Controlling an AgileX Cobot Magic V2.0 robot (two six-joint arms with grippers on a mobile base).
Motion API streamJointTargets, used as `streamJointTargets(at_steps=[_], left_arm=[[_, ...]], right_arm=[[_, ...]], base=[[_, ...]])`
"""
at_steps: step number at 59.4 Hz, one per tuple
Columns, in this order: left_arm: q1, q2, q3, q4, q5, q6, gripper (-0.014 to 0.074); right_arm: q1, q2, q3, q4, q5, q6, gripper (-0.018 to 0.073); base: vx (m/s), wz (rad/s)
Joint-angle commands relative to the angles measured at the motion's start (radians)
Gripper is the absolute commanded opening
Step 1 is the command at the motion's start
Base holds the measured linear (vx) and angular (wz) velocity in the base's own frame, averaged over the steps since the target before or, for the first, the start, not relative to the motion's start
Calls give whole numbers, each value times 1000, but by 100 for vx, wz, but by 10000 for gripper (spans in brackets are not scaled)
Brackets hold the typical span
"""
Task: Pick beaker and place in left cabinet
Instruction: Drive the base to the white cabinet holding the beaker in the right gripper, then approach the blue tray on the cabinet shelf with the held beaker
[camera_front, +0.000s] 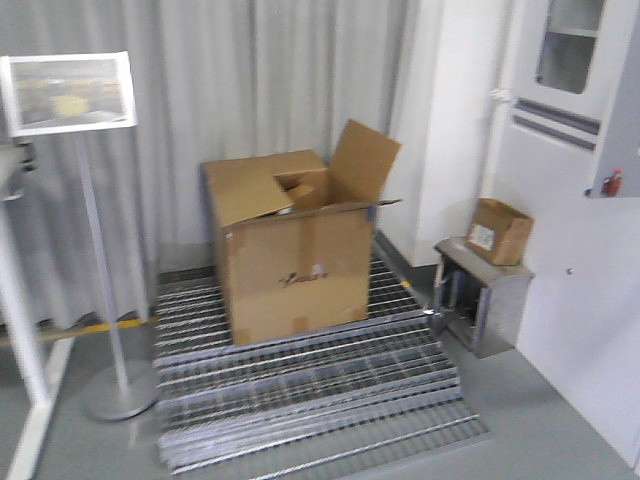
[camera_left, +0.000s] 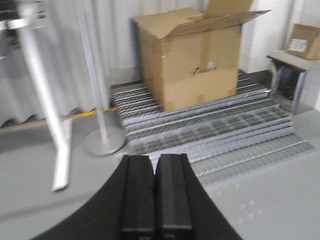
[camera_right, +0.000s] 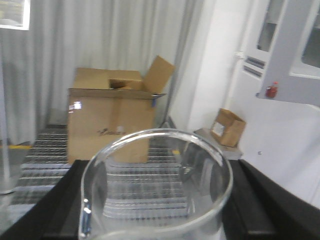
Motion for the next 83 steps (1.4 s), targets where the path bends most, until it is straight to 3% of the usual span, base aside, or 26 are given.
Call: streamJointTargets(at_steps=[1, 38, 83], left_arm=[[0, -9, -11, 1, -83, -4, 4], [0, -9, -11, 1, -83, -4, 4], [0, -9, -11, 1, -83, -4, 4]], right_arm=[[-7, 10, -31, -24, -62, -5, -5], [-7, 13, -31, -24, -40, -5, -5], [-7, 13, -31, -24, -40, -5, -5]], base=[[75, -51], [63, -72], [40, -71]])
